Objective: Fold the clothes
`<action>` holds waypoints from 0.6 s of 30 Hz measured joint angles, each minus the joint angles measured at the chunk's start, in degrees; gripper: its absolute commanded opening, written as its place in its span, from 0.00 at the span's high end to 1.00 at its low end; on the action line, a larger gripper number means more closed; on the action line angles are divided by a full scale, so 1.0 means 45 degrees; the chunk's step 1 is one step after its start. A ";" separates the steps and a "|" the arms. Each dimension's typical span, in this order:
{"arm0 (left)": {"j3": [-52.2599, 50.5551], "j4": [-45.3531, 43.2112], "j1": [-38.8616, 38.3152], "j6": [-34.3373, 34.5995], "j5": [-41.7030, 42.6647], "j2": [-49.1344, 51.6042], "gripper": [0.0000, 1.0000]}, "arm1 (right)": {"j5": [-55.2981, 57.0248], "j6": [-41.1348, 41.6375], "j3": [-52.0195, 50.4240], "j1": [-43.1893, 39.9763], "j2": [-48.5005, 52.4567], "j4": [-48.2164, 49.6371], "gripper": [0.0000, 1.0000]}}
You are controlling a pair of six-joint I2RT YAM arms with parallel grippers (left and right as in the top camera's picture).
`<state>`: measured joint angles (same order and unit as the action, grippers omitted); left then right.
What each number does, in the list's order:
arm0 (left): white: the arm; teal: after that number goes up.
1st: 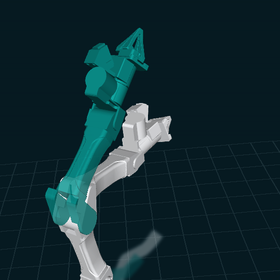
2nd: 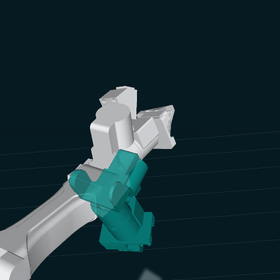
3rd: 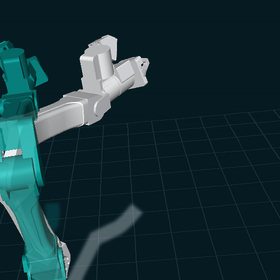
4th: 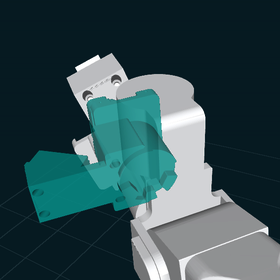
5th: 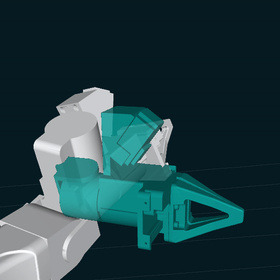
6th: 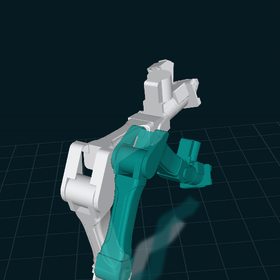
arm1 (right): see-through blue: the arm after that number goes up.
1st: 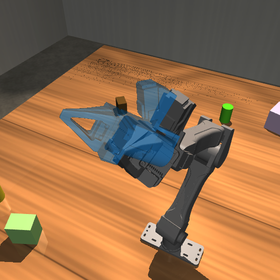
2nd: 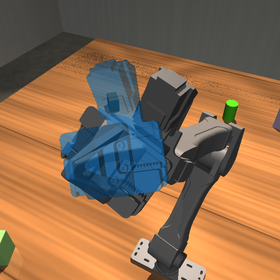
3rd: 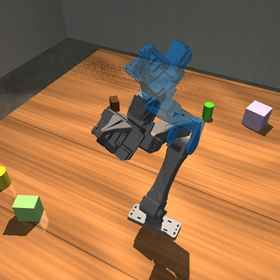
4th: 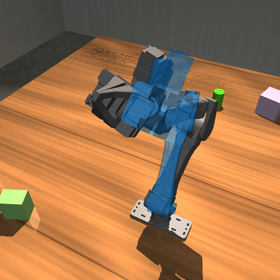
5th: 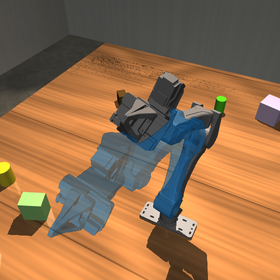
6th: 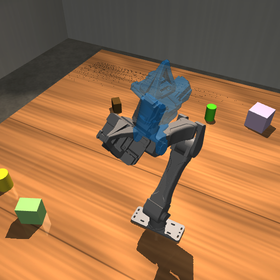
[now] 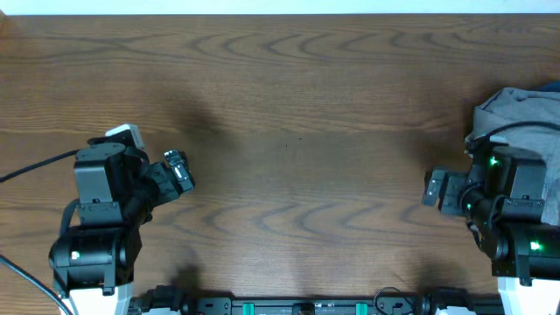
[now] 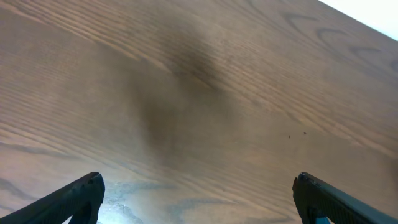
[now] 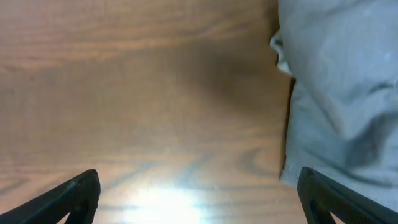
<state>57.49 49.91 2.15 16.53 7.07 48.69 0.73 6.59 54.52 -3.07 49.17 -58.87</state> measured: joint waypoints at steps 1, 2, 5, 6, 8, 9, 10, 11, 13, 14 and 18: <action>-0.0005 0.0000 0.0000 0.0000 0.0000 0.0005 0.02 | 0.0019 0.0005 0.0000 0.0000 -0.0010 -0.0121 0.01; -0.0005 0.0005 0.0000 0.0000 0.0000 0.0015 0.02 | 0.0034 0.0005 0.0000 0.0000 -0.0015 -0.0219 0.01; -0.0005 0.0005 0.0000 0.0000 0.0000 0.0083 0.02 | 0.0044 0.0000 0.0000 0.0000 -0.0015 -0.0350 0.01; -0.0005 0.0005 0.0000 0.0000 0.0000 0.0112 0.02 | 0.0044 0.0005 0.0000 0.0000 -0.0015 -0.0345 0.01; -0.0005 0.0005 0.0000 0.0000 0.0000 0.0165 0.02 | 0.0044 0.0005 0.0000 0.0000 -0.0015 -0.0350 0.01; -0.0005 0.0005 0.0000 0.0000 0.0000 0.0185 0.02 | 0.0044 0.0000 0.0000 0.0000 -0.0015 -0.0350 0.01; -0.0005 0.0005 0.0000 0.0000 0.0000 0.0209 0.02 | 0.0044 0.0005 0.0000 0.0000 -0.0015 -0.0350 0.01; -0.0005 0.0005 0.0000 0.0000 0.0000 0.0228 0.02 | 0.0044 0.0005 0.0000 0.0000 -0.0015 -0.0345 0.01; -0.0005 0.0005 0.0000 0.0000 0.0000 0.0248 0.02 | 0.0044 0.0000 0.0000 0.0000 -0.0015 -0.0350 0.01; -0.0005 0.0005 0.0000 0.0000 0.0000 0.0253 0.02 | 0.0044 0.0005 0.0000 0.0000 -0.0015 -0.0350 0.01; -0.0005 0.0005 0.0000 0.0000 0.0000 0.0253 0.02 | 0.0053 0.0000 -0.0005 0.0000 -0.0141 -0.0345 0.01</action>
<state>57.47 49.93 2.15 16.53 7.07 49.82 0.97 6.59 54.50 -3.07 48.53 -60.42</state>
